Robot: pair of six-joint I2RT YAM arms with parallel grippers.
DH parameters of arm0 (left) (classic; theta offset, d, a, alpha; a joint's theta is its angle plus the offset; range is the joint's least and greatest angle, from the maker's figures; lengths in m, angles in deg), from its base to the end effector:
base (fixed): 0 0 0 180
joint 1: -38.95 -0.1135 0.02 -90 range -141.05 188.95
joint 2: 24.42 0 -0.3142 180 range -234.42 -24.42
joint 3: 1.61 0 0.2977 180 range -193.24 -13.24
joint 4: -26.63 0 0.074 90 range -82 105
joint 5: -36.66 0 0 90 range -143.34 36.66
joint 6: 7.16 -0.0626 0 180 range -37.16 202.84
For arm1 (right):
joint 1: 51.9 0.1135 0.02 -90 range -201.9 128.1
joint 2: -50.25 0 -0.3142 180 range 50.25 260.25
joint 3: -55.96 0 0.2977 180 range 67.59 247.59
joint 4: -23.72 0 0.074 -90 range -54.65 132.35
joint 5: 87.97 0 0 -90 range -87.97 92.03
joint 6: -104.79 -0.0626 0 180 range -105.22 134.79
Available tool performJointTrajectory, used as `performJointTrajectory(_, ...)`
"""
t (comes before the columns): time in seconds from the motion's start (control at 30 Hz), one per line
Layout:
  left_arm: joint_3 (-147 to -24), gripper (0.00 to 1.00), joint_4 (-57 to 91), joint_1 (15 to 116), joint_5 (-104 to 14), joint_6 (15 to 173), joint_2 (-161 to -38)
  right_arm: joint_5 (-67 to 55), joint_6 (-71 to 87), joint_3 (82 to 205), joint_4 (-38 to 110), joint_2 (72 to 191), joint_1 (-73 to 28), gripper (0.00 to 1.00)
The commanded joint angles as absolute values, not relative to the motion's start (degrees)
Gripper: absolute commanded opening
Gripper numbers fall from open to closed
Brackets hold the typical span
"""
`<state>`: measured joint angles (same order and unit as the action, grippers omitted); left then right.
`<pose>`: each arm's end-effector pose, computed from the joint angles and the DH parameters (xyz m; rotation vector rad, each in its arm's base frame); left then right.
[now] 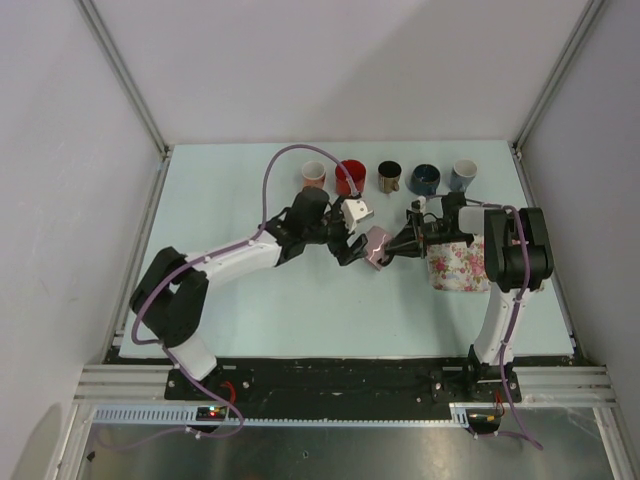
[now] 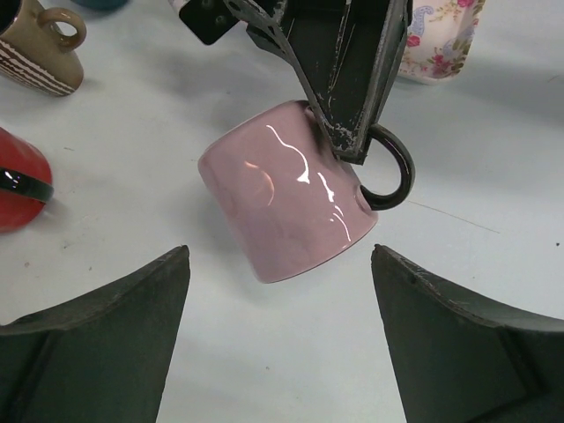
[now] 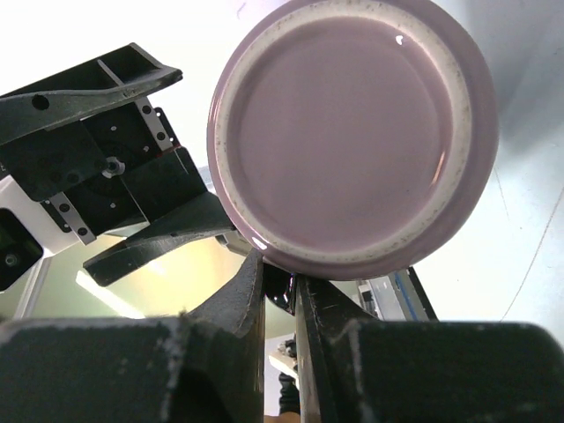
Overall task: Turn the mug right side up
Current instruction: Turn over the cup on the tray.
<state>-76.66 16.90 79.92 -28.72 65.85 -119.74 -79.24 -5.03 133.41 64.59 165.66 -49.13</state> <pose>0.3165 -0.3093 0.2578 1.2501 1.7105 -0.7008 0.4023 0.0814 0.1323 -0.1497 -2.2970 -1.9742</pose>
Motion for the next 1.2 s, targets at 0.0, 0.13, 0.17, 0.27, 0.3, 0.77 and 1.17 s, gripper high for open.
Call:
performJointTrajectory(0.0, -78.56, 0.88, 16.93, 78.94, -25.76, 65.47, -119.03, -83.24, -6.54, 135.22, 64.1, 166.83, -49.7, 0.0)
performJointTrajectory(0.13, -82.09, 0.89, 16.06, 78.9, -27.64, 68.53, -122.59, -81.32, -5.84, 135.19, 65.11, 167.54, -49.87, 0.0)
performJointTrajectory(0.17, -83.35, 0.89, 15.75, 78.87, -28.01, 69.22, -123.6, -81.04, -5.55, 135.23, 65.52, 167.65, -49.83, 0.0)
performJointTrajectory(0.27, -86.83, 0.91, 14.31, 78.84, -28.45, 71.49, -126.79, -80.15, -4.86, 135.18, 66.44, 167.74, -49.58, 0.0)
performJointTrajectory(0.3, -88.18, 0.92, 13.51, 78.84, -28.46, 72.07, -127.68, -79.88, -4.62, 135.18, 66.76, 167.75, -49.55, 0.0)
performJointTrajectory(0.77, -94.86, 0.91, 8.65, 78.93, -25.9, 74.37, -136.11, -79.41, -4.08, 135.18, 67.88, 168.13, -50.89, 0.08)
performJointTrajectory(1.17, -95.34, 0.89, 6.78, 79.62, -26.01, 74.64, -139.41, -79.16, -4.34, 135.19, 67.88, 168.6, -51.37, 0.16)
